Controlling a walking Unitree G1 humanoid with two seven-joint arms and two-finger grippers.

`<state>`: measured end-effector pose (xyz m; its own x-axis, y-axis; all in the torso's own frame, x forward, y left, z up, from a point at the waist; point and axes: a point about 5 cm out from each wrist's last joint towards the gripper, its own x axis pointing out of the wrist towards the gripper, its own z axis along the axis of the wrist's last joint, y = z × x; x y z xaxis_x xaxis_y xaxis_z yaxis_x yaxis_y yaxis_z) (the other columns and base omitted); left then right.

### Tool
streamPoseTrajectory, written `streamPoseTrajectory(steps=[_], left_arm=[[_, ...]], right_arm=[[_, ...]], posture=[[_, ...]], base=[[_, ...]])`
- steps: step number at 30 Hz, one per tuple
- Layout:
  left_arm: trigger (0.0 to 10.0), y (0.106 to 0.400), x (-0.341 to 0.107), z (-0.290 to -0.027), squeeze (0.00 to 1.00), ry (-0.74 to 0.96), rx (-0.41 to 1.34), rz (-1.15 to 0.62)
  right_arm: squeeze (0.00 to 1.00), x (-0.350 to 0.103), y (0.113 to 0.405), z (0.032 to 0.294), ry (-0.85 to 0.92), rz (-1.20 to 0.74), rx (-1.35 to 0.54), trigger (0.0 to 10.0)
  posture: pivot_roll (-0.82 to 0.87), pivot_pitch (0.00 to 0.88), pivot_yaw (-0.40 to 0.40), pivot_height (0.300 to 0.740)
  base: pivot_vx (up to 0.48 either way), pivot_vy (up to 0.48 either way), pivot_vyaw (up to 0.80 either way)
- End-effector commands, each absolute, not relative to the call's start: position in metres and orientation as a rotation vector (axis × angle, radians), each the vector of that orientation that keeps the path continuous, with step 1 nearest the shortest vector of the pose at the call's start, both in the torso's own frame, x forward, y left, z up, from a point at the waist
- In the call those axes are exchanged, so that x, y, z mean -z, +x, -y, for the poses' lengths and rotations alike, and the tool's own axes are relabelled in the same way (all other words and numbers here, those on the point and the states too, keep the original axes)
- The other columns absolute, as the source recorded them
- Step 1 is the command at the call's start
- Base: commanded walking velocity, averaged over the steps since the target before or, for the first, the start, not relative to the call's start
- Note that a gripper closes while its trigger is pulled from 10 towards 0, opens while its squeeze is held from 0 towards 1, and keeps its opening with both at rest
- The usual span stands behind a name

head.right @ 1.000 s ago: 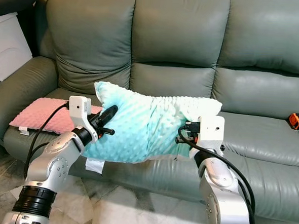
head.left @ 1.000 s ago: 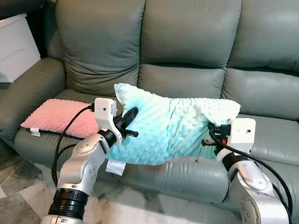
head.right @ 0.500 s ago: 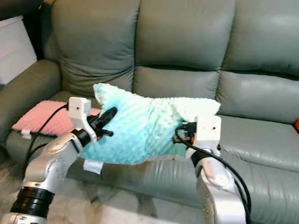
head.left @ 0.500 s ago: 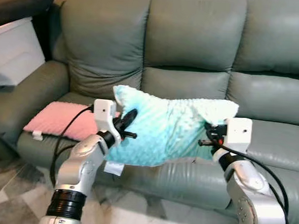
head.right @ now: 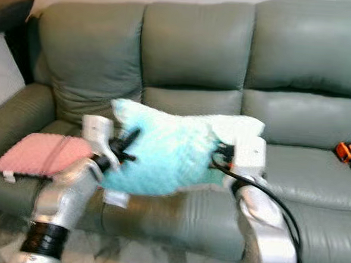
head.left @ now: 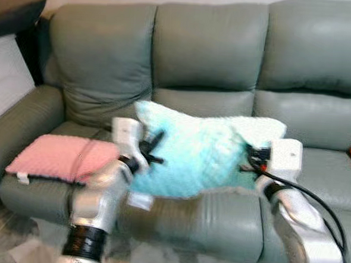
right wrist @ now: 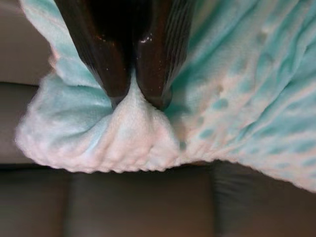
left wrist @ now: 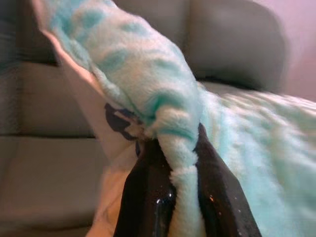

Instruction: Move the pillow to the sofa

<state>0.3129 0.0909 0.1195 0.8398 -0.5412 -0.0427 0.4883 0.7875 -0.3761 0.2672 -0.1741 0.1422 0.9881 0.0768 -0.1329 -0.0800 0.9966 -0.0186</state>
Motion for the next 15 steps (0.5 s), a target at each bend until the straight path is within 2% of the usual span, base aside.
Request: streamPoseTrajectory(steps=[1,15], left_arm=[[10.0,0.3158,-0.1250,-0.1048,0.00,-0.338,0.531,-0.127],[10.0,0.3149,-0.1237,-0.1035,0.00,-0.342,0.534,-0.135]], right_arm=[[0.00,-0.1526,0.2693,0.1605,-0.004,-0.086,-0.128,10.0],[0.00,-0.1524,0.2691,0.1606,-0.005,-0.087,-0.128,10.0]], posture=[[-0.21,0.000,0.078,0.740],[-0.21,0.000,0.078,0.740]], base=[[0.352,0.000,0.00],[0.348,0.000,0.00]])
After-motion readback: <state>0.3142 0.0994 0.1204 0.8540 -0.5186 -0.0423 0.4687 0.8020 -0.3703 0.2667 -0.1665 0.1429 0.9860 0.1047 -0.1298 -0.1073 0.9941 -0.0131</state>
